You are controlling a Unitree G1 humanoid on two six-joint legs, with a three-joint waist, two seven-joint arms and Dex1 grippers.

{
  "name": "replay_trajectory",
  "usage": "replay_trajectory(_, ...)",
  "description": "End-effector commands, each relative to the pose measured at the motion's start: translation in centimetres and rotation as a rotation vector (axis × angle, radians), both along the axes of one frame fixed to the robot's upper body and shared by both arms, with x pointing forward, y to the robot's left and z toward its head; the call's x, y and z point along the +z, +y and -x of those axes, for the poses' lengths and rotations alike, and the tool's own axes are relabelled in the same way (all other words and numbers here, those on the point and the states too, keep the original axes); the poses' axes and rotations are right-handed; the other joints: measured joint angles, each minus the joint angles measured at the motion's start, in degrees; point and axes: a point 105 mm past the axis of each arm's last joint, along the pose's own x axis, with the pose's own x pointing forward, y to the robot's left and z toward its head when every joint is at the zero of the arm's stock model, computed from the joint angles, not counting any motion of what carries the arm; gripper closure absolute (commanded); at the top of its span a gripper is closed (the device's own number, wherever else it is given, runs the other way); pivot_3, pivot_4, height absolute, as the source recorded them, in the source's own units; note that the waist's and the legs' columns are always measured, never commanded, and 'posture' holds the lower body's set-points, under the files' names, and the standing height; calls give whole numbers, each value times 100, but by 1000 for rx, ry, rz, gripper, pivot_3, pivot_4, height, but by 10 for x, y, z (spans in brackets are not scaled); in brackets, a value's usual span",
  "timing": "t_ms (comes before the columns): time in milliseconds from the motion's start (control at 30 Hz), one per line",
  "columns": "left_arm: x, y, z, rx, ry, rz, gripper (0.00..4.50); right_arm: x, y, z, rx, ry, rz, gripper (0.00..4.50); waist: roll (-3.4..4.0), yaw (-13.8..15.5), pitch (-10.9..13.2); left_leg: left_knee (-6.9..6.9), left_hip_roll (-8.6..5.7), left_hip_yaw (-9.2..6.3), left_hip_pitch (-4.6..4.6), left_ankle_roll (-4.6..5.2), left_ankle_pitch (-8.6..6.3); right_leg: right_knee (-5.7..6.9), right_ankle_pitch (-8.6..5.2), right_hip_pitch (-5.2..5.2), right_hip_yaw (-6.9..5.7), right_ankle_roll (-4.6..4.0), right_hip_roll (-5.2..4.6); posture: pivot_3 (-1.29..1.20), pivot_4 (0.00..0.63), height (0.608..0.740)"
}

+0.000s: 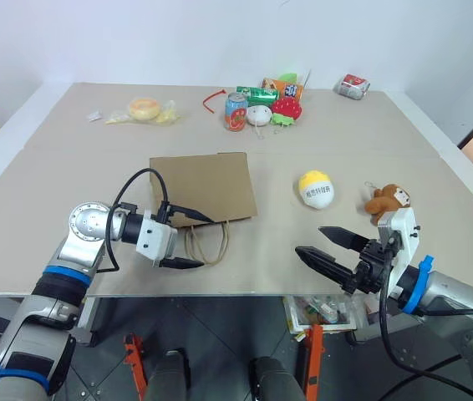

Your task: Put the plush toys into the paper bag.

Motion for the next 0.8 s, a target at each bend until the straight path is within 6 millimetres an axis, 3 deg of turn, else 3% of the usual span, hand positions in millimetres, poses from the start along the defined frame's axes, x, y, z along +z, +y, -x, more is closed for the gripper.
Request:
replay_trajectory(33, 6, -4, -5, 6, -8, 21, 0, 5, 1, 1, -10, -39, -9, 31, 0, 0, 0, 0, 0, 0, 0, 1, 0, 0, 0, 0, 0, 0, 1, 0, 150, 740)
replay_trajectory(67, 5, -4, -5, 7, -7, 16, 0, 5, 2, 1, -11, -40, -9, 31, 0, -1, 0, 0, 0, 0, 1, 1, 1, 0, 0, 0, 0, 0, 1, 0, 150, 740)
replay_trajectory(167, 0, -4, -10, 27, 1, 6, 690, 5, 2, 1, -16, -44, -11, 0, 0, 0, 0, 0, 0, -1, 4, 2, 2, 0, 0, 1, 0, 2, 2, 0, 150, 740)
replay_trajectory(300, -5, -5, -12, 21, -4, -23, 2247, 7, 1, -1, -27, -56, -15, 0, 0, 0, 0, 1, 0, -1, 3, 2, 2, 0, -1, 4, 1, 2, 2, 0, 150, 740)
replay_trajectory(367, -6, -5, -13, 16, -11, -36, 2648, 8, 1, -1, -27, -58, -14, 0, 0, -1, 0, 1, 0, -1, 3, 2, 2, 0, 0, 4, 0, 2, 1, 0, 150, 740)
replay_trajectory(433, -5, -6, -15, 17, -17, -36, 3570, 8, 0, -2, -29, -59, -14, 0, 0, 0, 0, 1, 0, -1, 4, 2, 2, 0, 0, 4, 0, 1, 1, 0, 150, 740)
replay_trajectory(500, -2, -9, -16, 14, -16, -20, 4177, 8, 0, -2, -30, -60, -14, 0, 0, -1, 0, 1, 0, -1, 5, 2, 2, 0, 0, 5, 0, 1, 1, 0, 150, 740)
replay_trajectory(533, 0, -11, -16, 11, -11, -7, 4357, 7, 1, -3, -30, -60, -14, 0, 0, 0, 0, 1, 0, -1, 5, 2, 2, 0, 0, 5, 0, 1, 1, 0, 150, 740)
replay_trajectory(800, 31, -24, -14, 6, 89, 143, 4357, 7, 0, -3, -31, -56, -21, 0, 0, -1, 0, 1, 0, -1, 4, 3, 2, 0, -1, 6, 0, 2, 1, 0, 150, 740)
